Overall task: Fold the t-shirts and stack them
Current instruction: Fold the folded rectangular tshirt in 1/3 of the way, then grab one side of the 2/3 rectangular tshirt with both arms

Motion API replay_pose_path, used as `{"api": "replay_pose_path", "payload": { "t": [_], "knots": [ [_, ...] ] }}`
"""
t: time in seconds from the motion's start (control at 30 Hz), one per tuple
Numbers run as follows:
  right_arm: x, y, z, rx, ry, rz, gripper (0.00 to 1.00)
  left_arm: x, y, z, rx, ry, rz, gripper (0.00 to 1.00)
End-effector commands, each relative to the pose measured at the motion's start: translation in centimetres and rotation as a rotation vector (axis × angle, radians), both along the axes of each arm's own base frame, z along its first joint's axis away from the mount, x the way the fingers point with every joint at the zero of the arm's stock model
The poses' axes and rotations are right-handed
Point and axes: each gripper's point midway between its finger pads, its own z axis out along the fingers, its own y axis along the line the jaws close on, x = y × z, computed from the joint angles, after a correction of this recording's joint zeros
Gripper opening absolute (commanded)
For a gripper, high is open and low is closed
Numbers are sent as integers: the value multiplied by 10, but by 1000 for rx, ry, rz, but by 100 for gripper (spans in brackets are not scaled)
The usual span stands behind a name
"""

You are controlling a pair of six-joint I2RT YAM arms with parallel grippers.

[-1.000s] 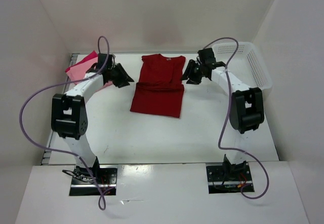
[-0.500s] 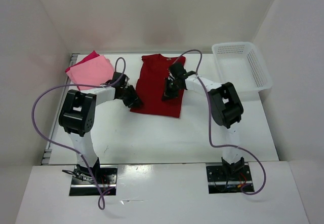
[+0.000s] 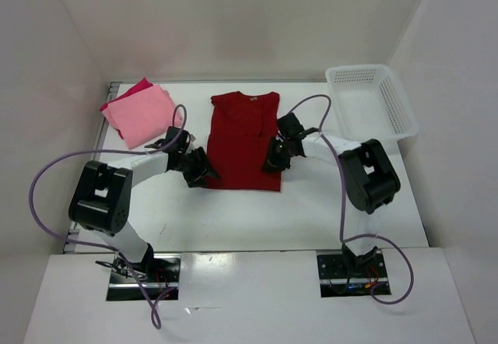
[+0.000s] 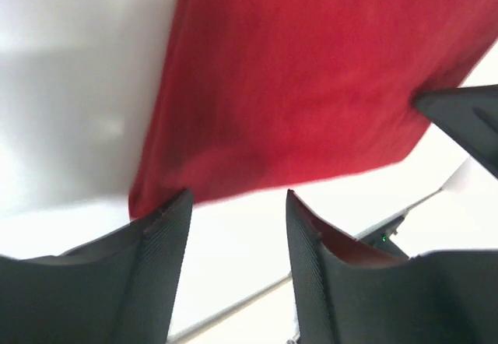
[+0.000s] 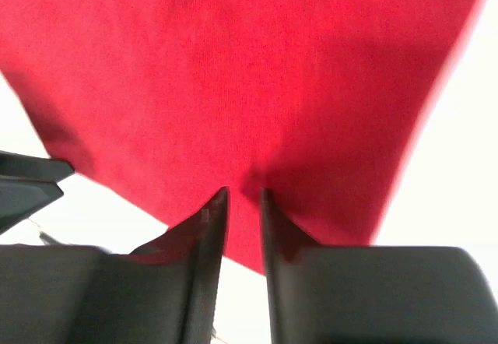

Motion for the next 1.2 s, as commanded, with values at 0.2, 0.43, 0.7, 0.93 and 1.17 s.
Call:
{"api": "replay_pose_path", "payload": {
  "t": [0.2, 0.43, 0.7, 0.93, 1.17],
  "knots": [
    [-39, -27, 58, 101, -86, -100, 43, -7, 43, 36, 100, -81, 83, 67],
    [-67, -40, 24, 95, -10, -141, 50, -12, 38, -10, 68, 15, 64, 66],
    [-59, -42, 2, 91, 21, -168, 52, 1, 35, -23, 60, 38, 67, 53],
    [-56, -37, -14, 96, 52, -147, 22, 0, 33, -25, 52, 47, 63, 27],
    [-72, -43, 7, 114, 41, -163, 1, -21, 39, -9, 74, 44, 42, 1]
  ]
}}
